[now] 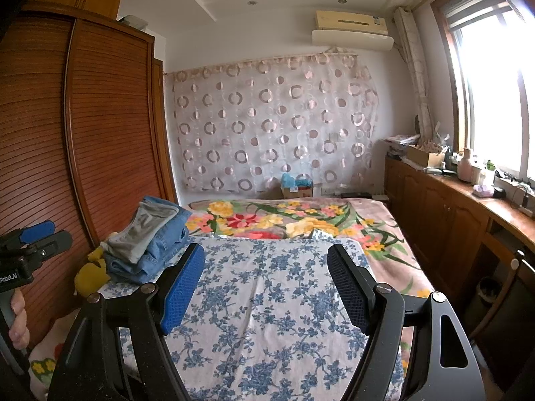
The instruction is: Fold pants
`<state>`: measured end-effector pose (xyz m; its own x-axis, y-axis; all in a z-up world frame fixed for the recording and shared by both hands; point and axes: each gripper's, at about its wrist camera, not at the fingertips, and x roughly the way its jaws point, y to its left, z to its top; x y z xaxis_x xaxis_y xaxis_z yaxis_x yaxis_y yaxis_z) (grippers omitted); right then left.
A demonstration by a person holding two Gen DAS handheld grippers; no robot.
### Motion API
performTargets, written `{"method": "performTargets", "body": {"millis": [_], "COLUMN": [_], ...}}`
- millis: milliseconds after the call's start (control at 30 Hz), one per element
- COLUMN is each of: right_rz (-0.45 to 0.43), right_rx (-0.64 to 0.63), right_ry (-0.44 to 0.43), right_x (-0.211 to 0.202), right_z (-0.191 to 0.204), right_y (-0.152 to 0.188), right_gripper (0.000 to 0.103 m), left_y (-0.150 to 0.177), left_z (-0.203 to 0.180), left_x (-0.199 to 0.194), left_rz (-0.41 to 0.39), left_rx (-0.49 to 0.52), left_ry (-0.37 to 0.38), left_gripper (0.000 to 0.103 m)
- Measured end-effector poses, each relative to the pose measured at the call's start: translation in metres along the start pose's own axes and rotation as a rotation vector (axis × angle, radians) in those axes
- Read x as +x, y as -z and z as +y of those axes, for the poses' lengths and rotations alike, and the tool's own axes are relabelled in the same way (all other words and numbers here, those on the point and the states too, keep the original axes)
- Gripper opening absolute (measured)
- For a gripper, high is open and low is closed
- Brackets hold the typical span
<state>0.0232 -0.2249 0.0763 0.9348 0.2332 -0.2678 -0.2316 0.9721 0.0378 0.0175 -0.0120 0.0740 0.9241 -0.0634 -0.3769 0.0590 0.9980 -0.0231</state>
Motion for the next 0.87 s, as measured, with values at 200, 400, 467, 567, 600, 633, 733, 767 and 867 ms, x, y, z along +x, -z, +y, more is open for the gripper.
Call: {"method": "performTargets", "body": {"millis": [200, 400, 467, 567, 600, 633, 733, 767, 867], "right_rz": [-0.005, -0.008, -0.008, -0.008, -0.008, -0.008, -0.009, -0.010, -0.010], "right_rx": [0.000, 0.000, 0.001, 0.000, -0.001, -0.001, 0.002, 0.002, 0.001], "right_ry": [0.000, 0.000, 0.000, -0.001, -0.002, -0.001, -0.001, -0.001, -0.001], "right_x": [-0.0005, -0.0013, -0.0011, -0.0013, -0.0013, -0.0013, -0.0013, -0.0014, -0.0013], "right_z": [-0.0010, -0.0009, -0.0009, -0.0009, -0.0009, -0.0009, -0.0008, -0.0008, -0.0010], "right_y": [0.0005, 0.0015, 0.0014, 0.0015, 0.0014, 0.0015, 0.0017, 0.0017, 0.0016], "right_gripper": [0.078, 0.078, 0.078, 0.078, 0.078, 0.078, 0.078, 0.078, 0.078], "left_y": [0.0002, 0.0001, 0.0002, 0.0003, 0.0002, 0.0003, 0.0005, 0.0007, 0.0006], "left_z": [-0.0001, 0.0005, 0.0003, 0.0005, 0.0006, 0.0008, 0.0010, 0.0000, 0.0013], "left_x": [-0.0009, -0.0003, -0.0006, -0.0006, -0.0003, -0.0002, -0.0003, -0.0019, -0.0005], "left_rz": [-0.001, -0.001, -0.001, -0.002, -0.002, -0.001, -0.001, -0.002, -0.002], "left_rx": [0.000, -0.001, 0.000, -0.001, -0.001, -0.001, -0.001, -0.001, -0.002], "left_ry": [0.000, 0.001, 0.000, 0.001, 0.000, 0.000, 0.001, 0.001, 0.001], "left_gripper": [0.088, 0.088, 0.088, 0.088, 0.088, 0.088, 0.088, 0.088, 0.088]}}
